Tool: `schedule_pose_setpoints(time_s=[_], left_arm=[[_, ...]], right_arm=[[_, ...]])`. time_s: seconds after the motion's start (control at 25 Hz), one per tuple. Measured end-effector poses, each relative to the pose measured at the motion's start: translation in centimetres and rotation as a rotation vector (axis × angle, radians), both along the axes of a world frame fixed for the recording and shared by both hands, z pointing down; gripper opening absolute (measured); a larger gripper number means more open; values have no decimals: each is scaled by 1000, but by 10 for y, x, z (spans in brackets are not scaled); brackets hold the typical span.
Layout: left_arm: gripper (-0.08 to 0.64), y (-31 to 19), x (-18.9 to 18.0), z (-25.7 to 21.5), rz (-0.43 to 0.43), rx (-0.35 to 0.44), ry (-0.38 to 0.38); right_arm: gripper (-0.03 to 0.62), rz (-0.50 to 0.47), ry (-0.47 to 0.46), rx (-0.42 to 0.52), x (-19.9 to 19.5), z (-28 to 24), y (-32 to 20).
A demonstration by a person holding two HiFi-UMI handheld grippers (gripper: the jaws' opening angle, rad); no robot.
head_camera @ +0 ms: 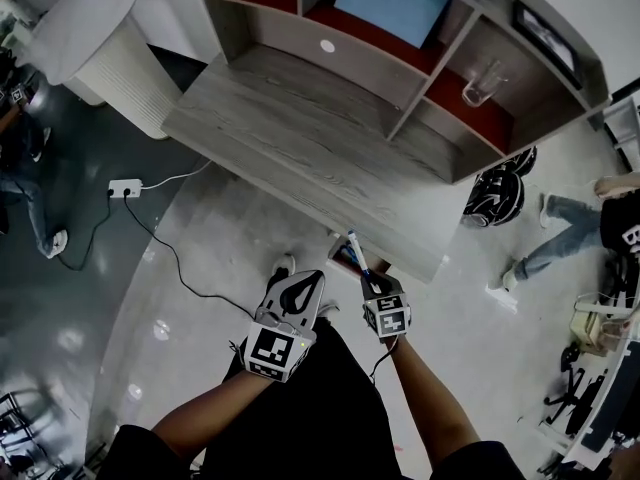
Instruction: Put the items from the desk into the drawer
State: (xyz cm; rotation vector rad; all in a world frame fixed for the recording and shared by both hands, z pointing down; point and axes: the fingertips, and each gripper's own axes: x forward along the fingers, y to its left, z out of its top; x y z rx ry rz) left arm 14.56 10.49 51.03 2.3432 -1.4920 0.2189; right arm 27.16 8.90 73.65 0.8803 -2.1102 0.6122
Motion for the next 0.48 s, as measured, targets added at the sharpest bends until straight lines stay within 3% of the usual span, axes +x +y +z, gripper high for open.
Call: schedule_pose_setpoints(time_s=[0.48], left_arm=[[3, -8, 7, 11, -4, -15, -29]], right_arm=[[81, -131, 90, 2, 11, 48, 5]])
